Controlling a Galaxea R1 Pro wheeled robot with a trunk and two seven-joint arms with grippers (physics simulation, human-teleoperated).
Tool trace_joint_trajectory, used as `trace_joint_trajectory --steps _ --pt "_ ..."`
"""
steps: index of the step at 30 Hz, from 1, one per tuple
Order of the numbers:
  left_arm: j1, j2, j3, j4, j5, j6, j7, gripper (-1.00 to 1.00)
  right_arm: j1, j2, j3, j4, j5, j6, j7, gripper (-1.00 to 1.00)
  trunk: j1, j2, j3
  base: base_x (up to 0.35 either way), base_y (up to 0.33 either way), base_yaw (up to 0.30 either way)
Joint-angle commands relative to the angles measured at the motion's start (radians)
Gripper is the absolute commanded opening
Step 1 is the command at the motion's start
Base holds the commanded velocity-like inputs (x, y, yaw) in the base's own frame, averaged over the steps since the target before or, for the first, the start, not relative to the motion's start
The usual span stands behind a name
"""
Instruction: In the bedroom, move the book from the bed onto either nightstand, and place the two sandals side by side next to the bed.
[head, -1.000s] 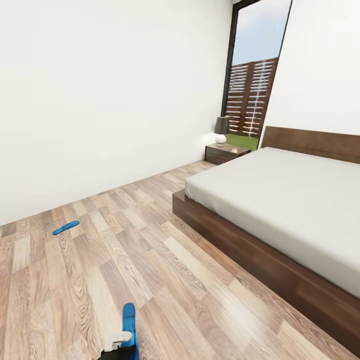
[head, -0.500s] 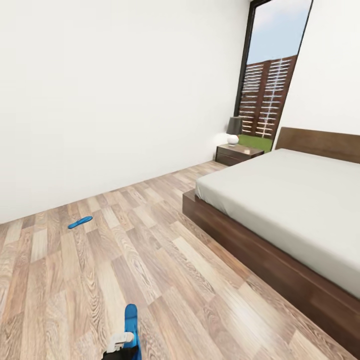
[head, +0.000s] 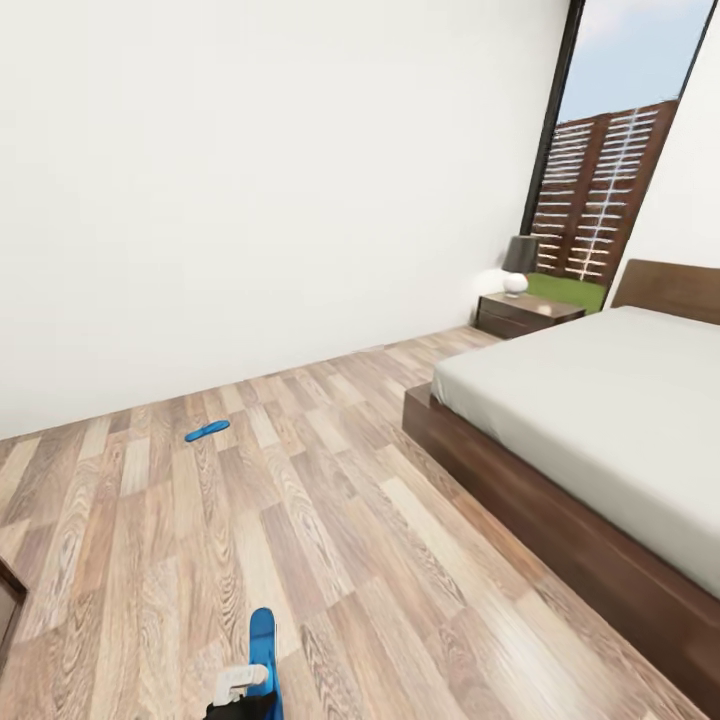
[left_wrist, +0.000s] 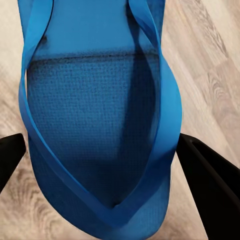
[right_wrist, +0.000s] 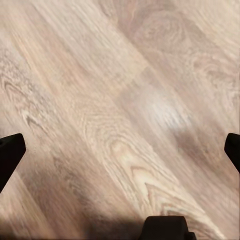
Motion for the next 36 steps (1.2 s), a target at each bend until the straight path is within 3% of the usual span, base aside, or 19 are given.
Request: trace_joint_trajectory --steps 1,7,36 --pt "-0.001 0.0 0.002 0.002 0.006 -0.001 -0.005 -1.0 0.0 0.001 -0.006 -0.002 -0.004 0.01 0.006 1.0 0.0 0.0 -0.001 0.254 0.0 0.281" --pt "0.0 0.0 0.002 0.002 0.007 -0.001 -0.005 -1.0 0.0 0.001 -0.006 -0.001 -0.006 0.01 0.006 1.0 0.0 0.0 -0.001 0.312 0.0 0.145" --pt "-0.001 0.001 0.004 0.002 0.007 0.0 -0.004 -1.0 0.0 0.001 -0.006 -0.001 -0.005 0.009 0.003 1.0 0.0 0.0 -0.001 0.332 0.0 0.002"
